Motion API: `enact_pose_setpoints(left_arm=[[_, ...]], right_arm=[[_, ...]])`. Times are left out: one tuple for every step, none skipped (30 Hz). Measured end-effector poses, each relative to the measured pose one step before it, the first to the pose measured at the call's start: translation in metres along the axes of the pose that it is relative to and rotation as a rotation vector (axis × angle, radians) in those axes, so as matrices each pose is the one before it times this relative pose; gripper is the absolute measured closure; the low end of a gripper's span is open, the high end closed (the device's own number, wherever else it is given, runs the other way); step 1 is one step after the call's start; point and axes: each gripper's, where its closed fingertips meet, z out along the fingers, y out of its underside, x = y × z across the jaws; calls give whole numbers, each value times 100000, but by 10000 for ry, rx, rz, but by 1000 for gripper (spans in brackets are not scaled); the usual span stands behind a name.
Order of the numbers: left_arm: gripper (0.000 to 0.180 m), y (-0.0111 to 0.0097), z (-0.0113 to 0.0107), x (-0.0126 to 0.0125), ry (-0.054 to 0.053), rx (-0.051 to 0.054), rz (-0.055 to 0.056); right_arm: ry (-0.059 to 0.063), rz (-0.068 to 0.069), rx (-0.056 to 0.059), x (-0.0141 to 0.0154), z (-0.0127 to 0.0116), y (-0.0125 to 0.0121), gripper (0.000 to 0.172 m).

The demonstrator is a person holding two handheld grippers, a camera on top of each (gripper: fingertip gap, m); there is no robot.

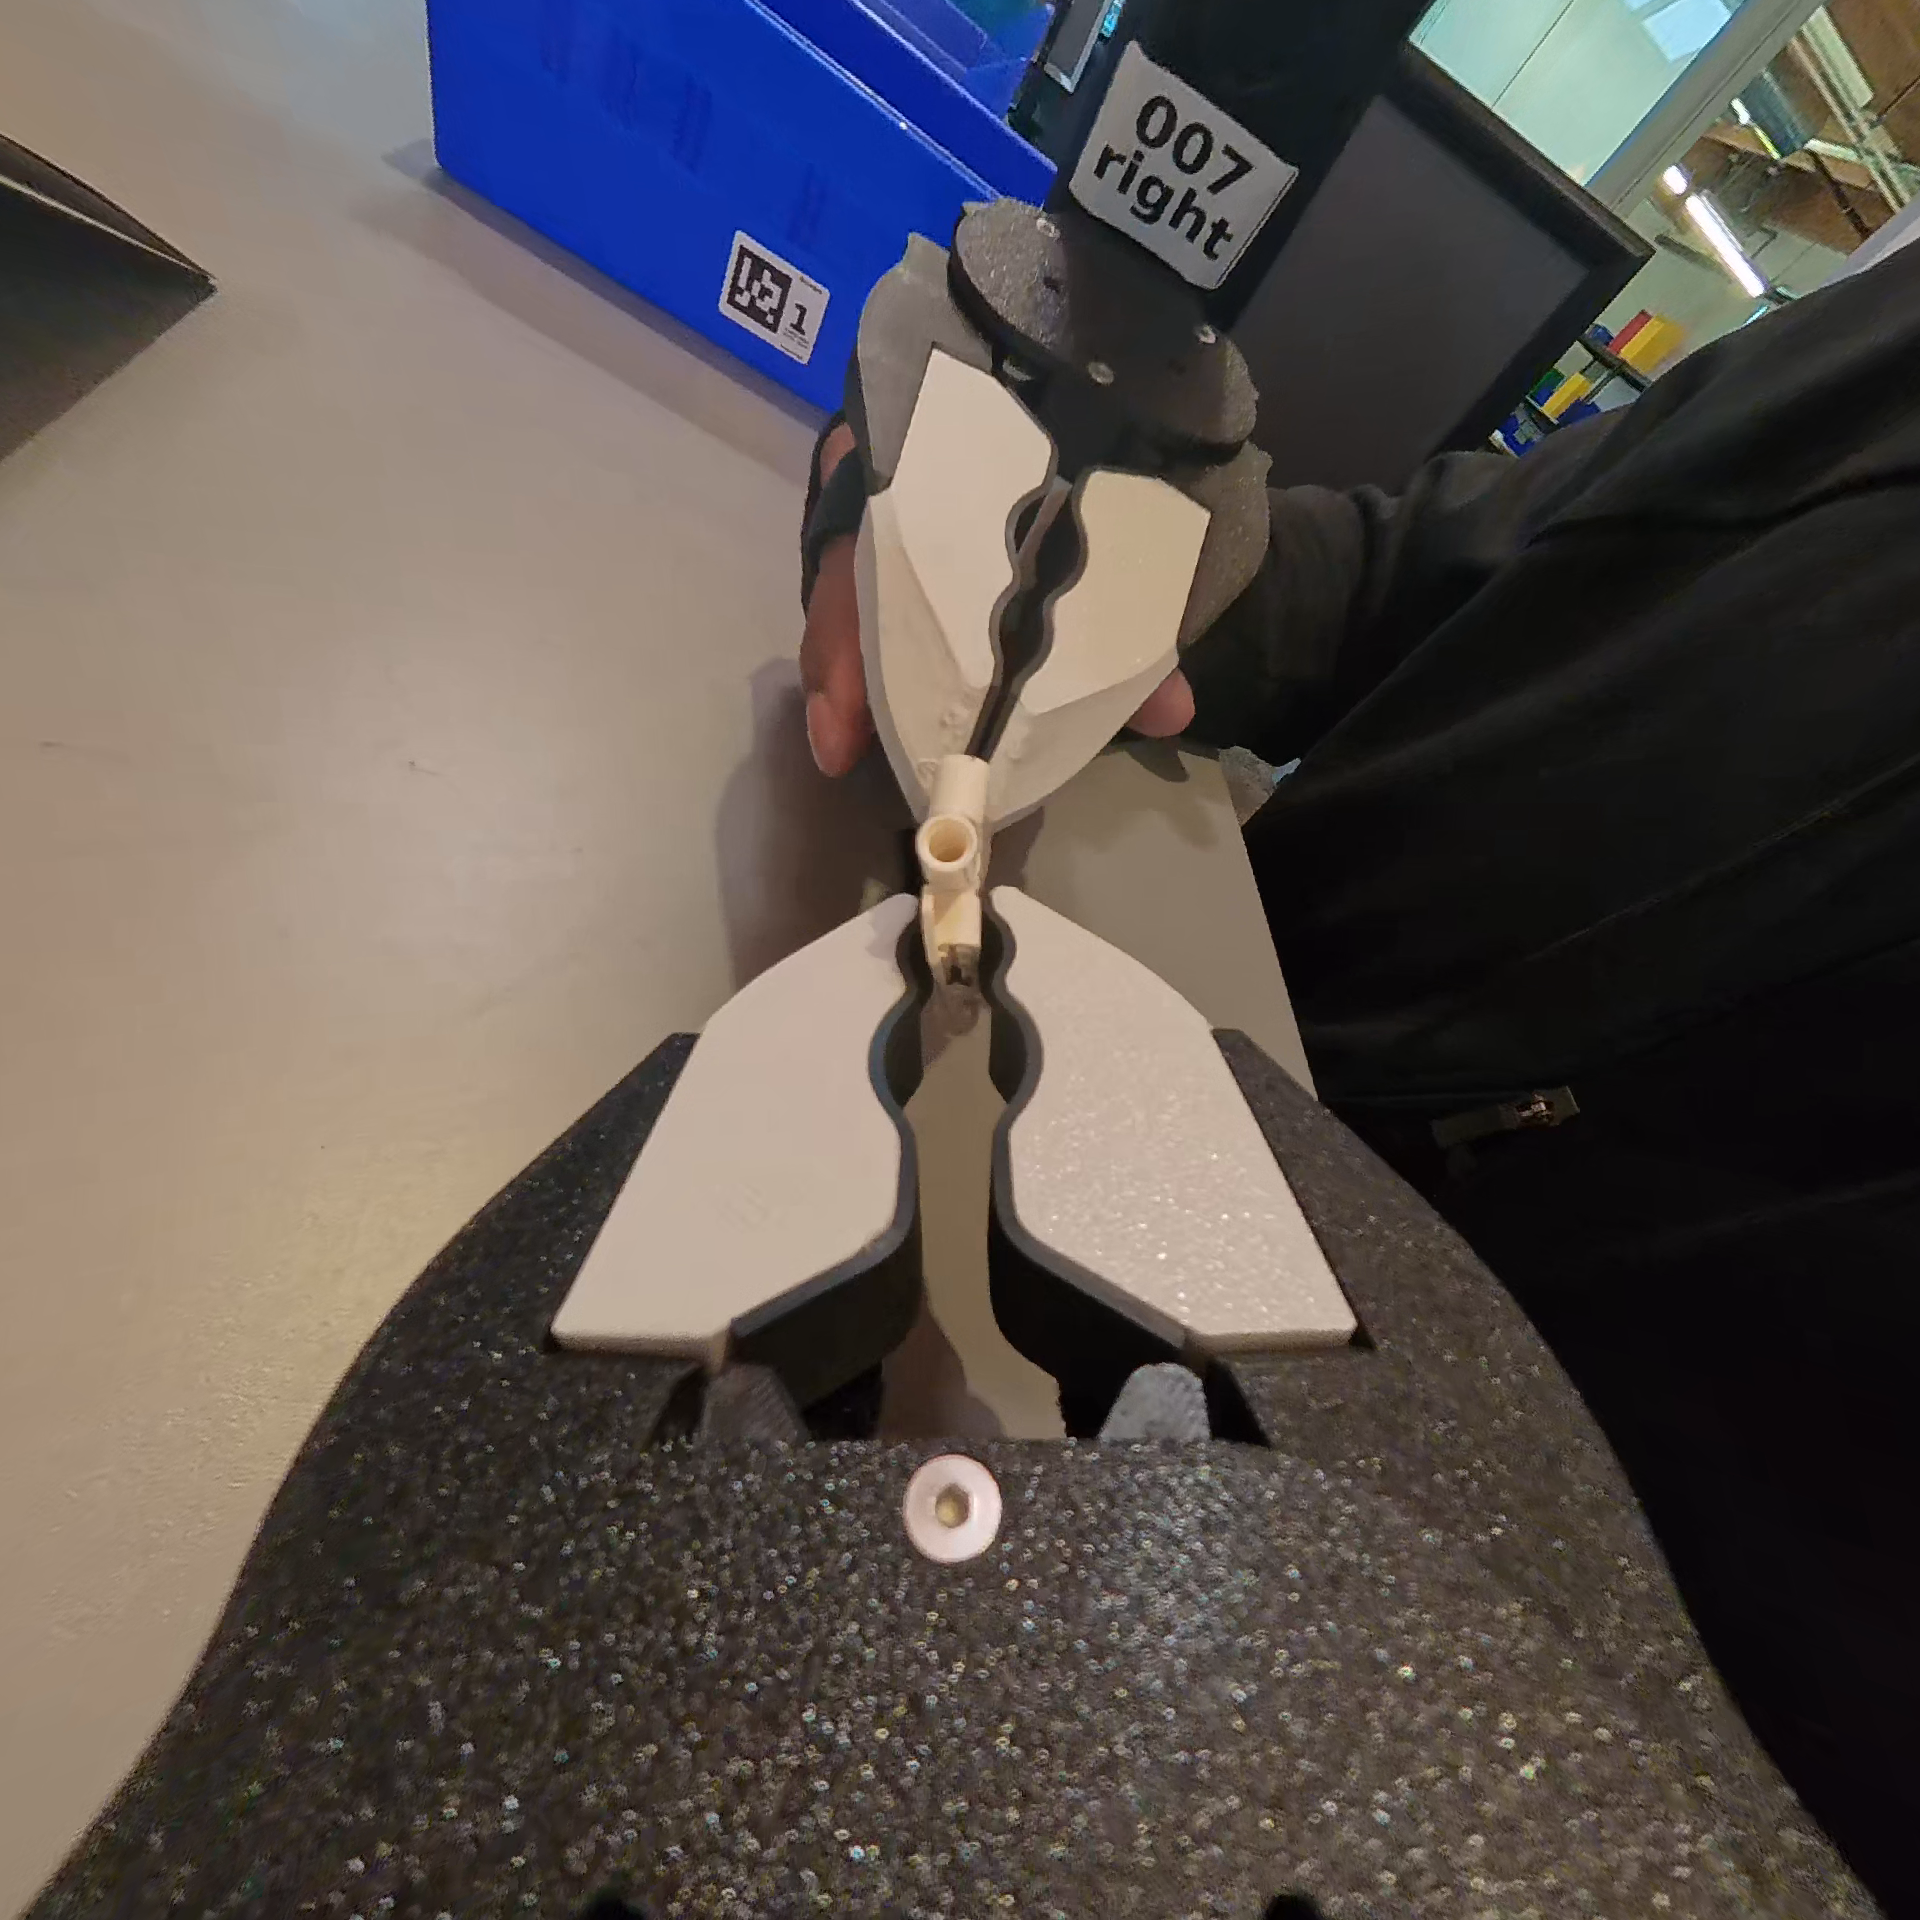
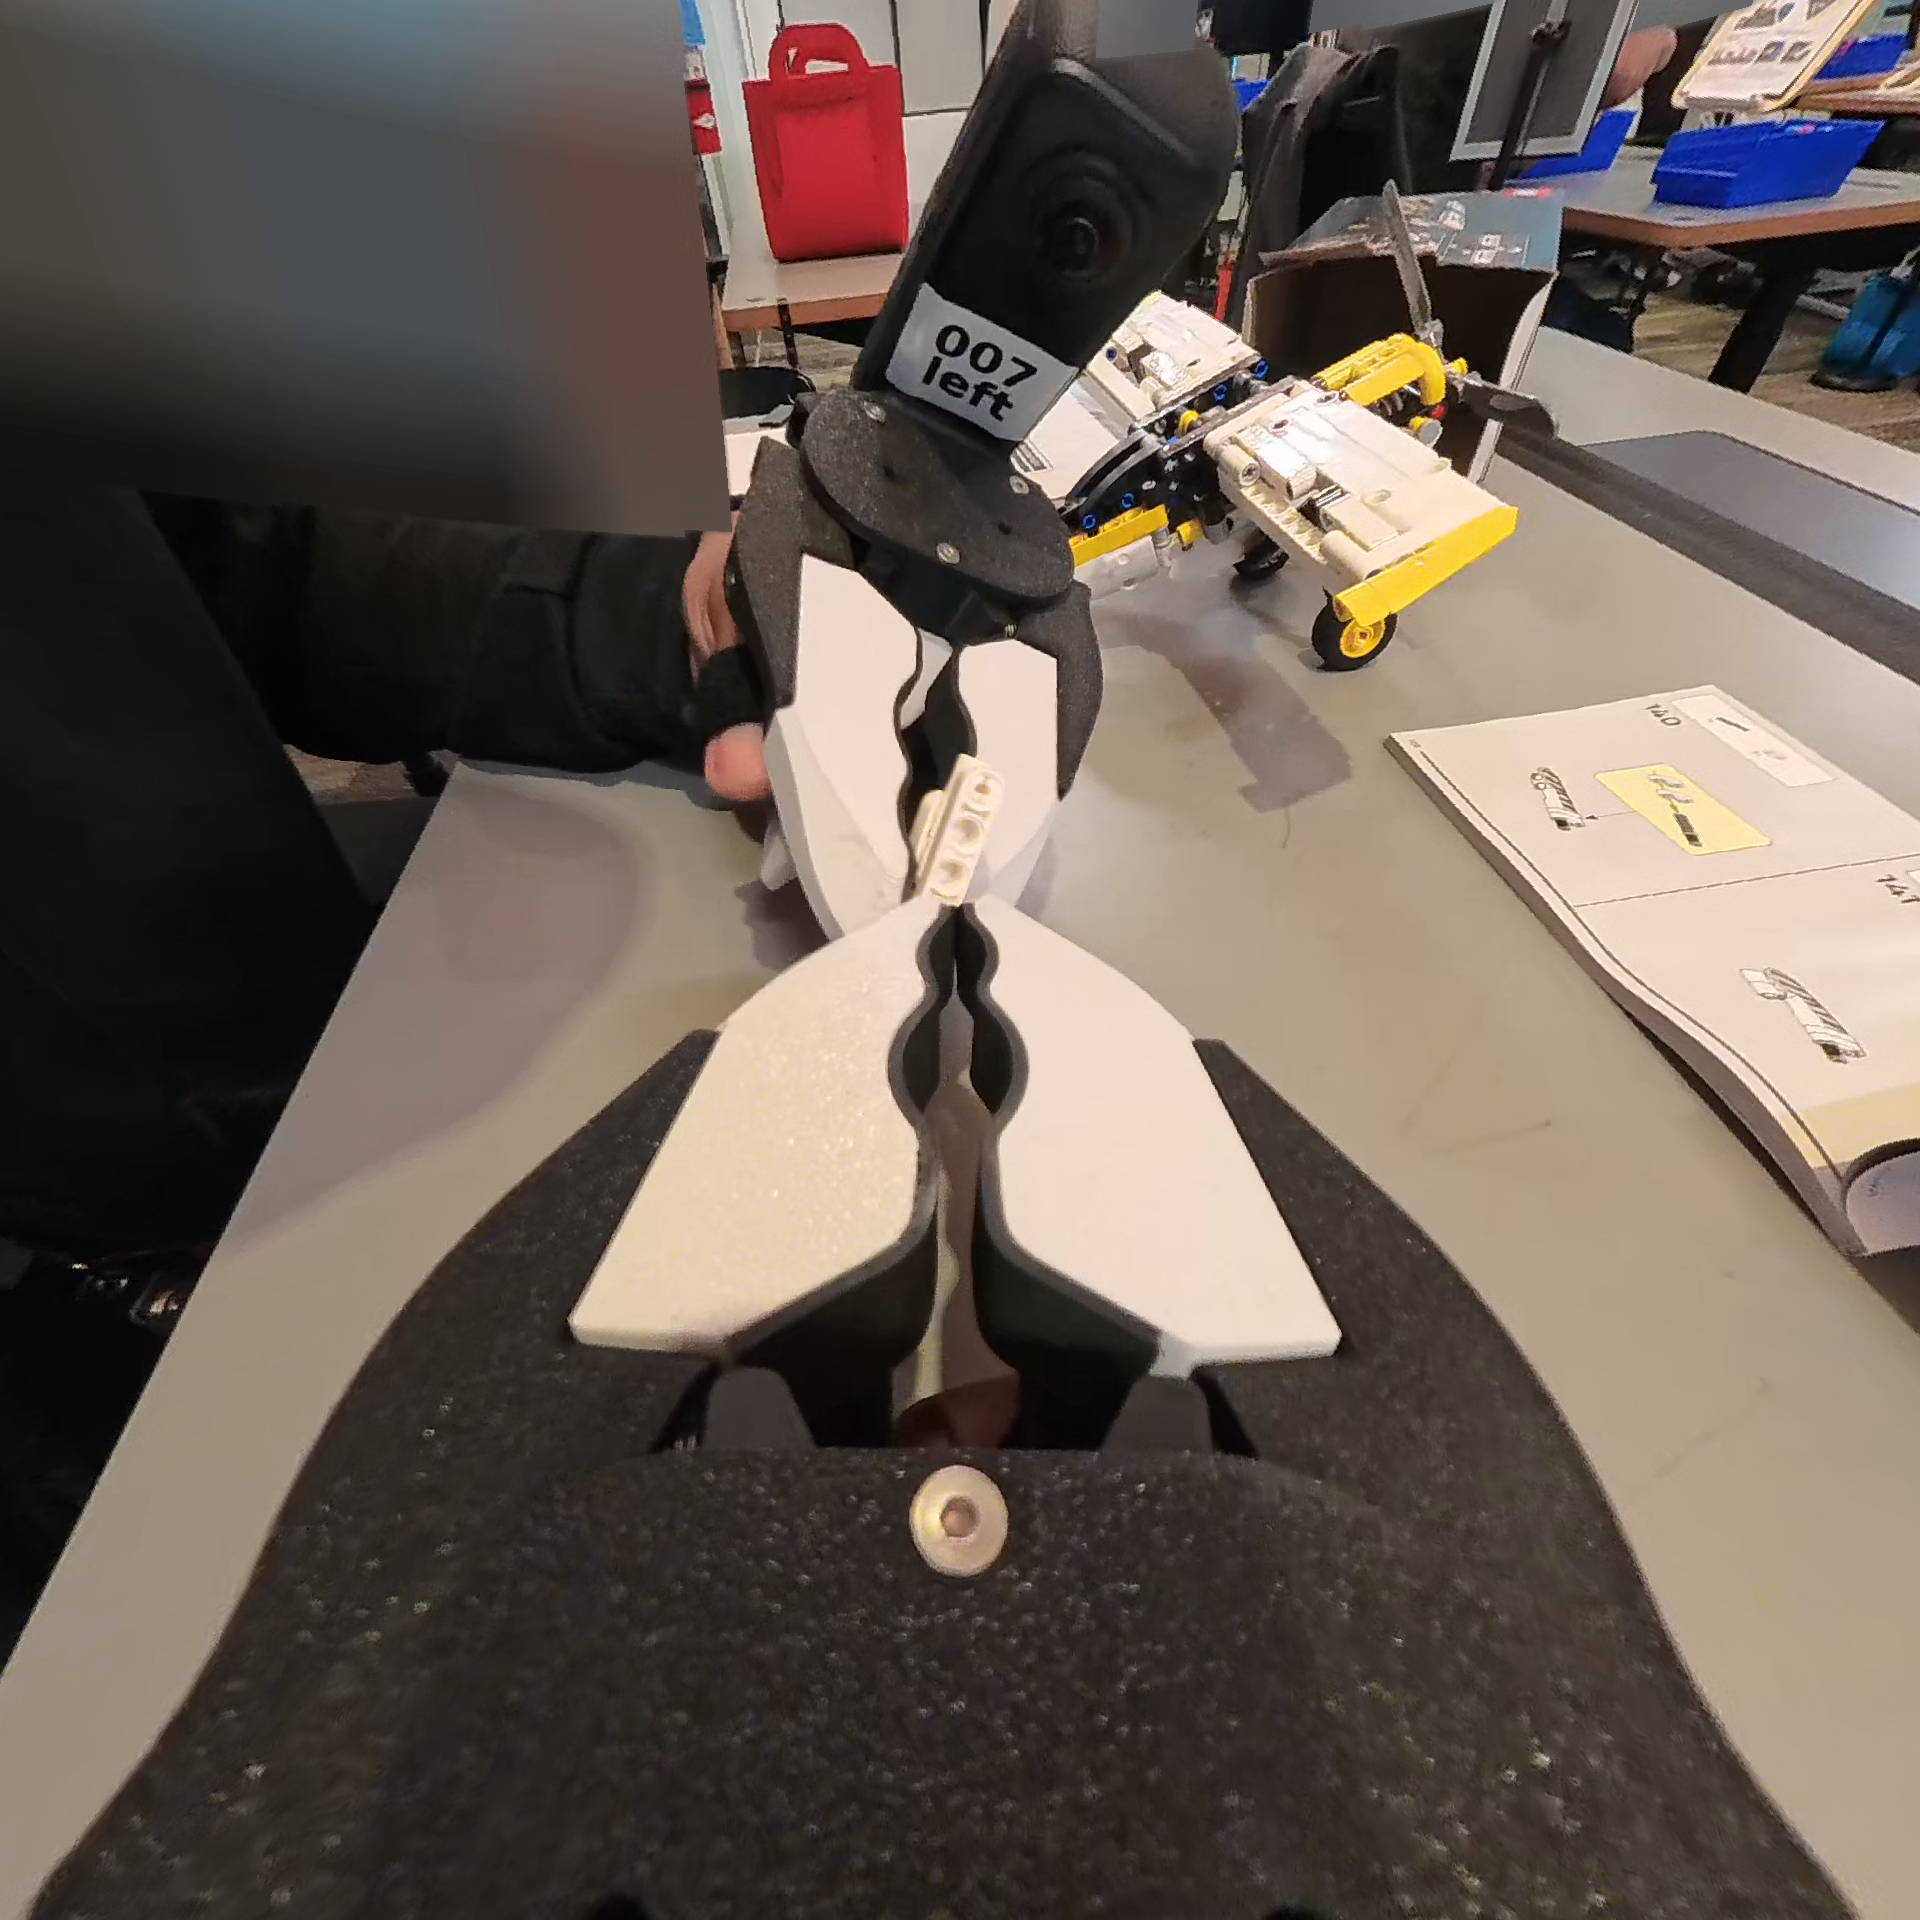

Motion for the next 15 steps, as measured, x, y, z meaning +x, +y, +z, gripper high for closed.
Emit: enact_pose_setpoints(left_arm=[[173, -42, 0, -5, -4, 33, 12], [173, -49, 1, -15, -18, 37, 26], [173, -38, -5, -4, -14, 29, 17], [173, -2, 1, -22, -19, 2, -4], [173, -9, 8, -28, -12, 7, -6], [173, -21, -11, 12, 6, 17, 6], [173, -26, -8, 23, 11, 15, 16], [173, -9, 1, 7, 6, 11, 8], [173, -20, -11, 20, 14, 16, 9], [173, -34, -15, 38, 25, 24, 20], [173, -37, -17, 49, 31, 30, 21], [173, -43, -26, 45, 35, 28, 7], [173, -29, -28, 26, 27, 28, -3], [173, -43, -35, 26, 26, 32, -8], [173, -55, -37, 11, 19, 39, -8]], right_arm=[[-18, 92, 23, 10, 4, -24, 172], [-5, 73, 30, 35, -9, -18, 172], [-5, 59, 32, 29, -13, -39, 172], [0, 42, 5, 34, -1, -1, 172], [19, 18, -14, 33, -1, 24, 172], [11, 10, -4, 27, 1, -8, 172], [-5, 15, 12, 12, -6, -15, 172], [-8, 26, 10, -1, -7, -13, 172], [-6, 33, 4, 11, 2, -9, 172], [-21, 45, 21, -2, -10, -17, 172], [-25, 57, 22, 5, -3, -23, 172], [-26, 51, 24, -13, -12, -31, 172], [-6, 26, 7, 16, -9, -11, 172], [10, 7, -8, 30, 3, 16, 172], [5, 4, -3, 4, 0, 14, 172]])
